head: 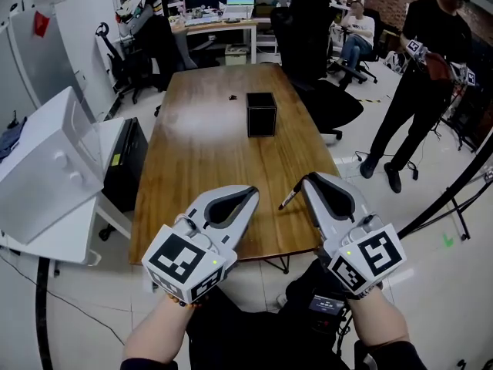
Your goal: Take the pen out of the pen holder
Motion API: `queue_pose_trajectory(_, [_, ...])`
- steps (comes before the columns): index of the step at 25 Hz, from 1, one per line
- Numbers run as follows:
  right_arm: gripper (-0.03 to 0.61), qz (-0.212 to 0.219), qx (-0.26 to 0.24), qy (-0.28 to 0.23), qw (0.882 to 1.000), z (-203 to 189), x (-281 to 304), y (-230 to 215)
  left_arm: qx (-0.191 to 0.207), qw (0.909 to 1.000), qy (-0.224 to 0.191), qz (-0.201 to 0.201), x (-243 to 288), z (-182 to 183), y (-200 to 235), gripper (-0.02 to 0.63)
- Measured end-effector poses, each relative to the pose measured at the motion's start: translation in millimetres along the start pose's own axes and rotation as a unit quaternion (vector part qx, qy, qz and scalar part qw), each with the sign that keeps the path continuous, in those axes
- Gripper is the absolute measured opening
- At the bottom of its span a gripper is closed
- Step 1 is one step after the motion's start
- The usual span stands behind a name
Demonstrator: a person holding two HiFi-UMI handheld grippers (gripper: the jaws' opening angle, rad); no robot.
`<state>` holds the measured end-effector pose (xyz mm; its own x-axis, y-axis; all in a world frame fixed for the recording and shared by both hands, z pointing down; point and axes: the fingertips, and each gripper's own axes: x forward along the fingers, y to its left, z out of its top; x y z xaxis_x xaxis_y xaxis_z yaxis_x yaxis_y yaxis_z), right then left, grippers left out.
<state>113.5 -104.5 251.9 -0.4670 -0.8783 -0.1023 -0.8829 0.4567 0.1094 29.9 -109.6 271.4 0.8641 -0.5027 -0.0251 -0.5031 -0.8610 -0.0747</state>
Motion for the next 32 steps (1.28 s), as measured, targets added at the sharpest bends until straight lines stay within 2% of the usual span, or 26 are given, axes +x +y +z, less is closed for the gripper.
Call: queue_pose_trajectory(32, [0.04, 0.004, 0.012, -0.002, 1.0, -6.4, -5.5, 10.1, -0.003, 1.0, 0.006, 0.005, -6.8, -11.3, -4.1, 0.003])
